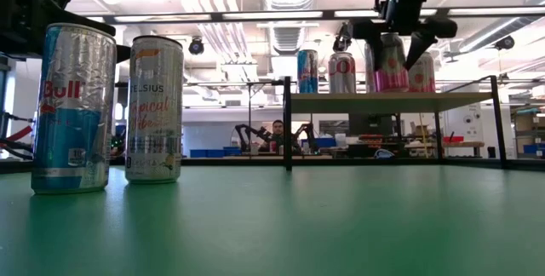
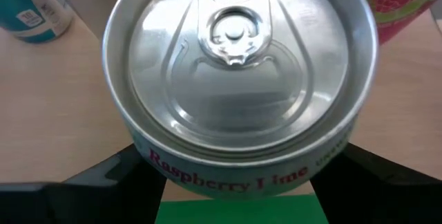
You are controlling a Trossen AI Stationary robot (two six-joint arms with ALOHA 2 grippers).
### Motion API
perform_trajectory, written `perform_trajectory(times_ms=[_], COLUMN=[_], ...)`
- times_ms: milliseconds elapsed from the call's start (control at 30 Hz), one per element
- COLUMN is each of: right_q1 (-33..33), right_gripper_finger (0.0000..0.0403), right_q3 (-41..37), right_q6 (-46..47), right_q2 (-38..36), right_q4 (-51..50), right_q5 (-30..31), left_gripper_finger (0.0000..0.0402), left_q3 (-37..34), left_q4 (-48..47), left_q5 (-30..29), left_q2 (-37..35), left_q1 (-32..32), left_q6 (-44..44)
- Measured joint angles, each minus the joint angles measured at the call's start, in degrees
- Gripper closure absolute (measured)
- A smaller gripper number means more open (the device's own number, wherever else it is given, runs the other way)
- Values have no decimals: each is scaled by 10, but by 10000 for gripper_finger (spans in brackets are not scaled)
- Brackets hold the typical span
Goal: Place canned beverage on shelf
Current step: Put the pink-white soda can on the shelf aligned with the other pink-white soda can
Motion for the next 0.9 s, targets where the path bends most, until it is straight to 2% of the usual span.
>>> perform_trajectory(times_ms=[233, 500, 600, 900], right_q1=[0, 0, 6, 35], right_gripper_finger=[107, 40, 21, 12], right_q3=[-6, -7, -7, -7], right_q6=[0, 3, 29, 105], right_q2=[1, 5, 5, 25], right_q4=[12, 12, 7, -15], right_q5=[-4, -4, -5, 29], left_gripper_finger=[41, 41, 41, 41], left_q3=[0, 0, 0, 0], left_q4=[0, 0, 0, 0], left_q5=[0, 0, 0, 0], left_q2=[0, 0, 0, 0], left_q1=[0, 0, 0, 0], left_q6=[0, 0, 0, 0])
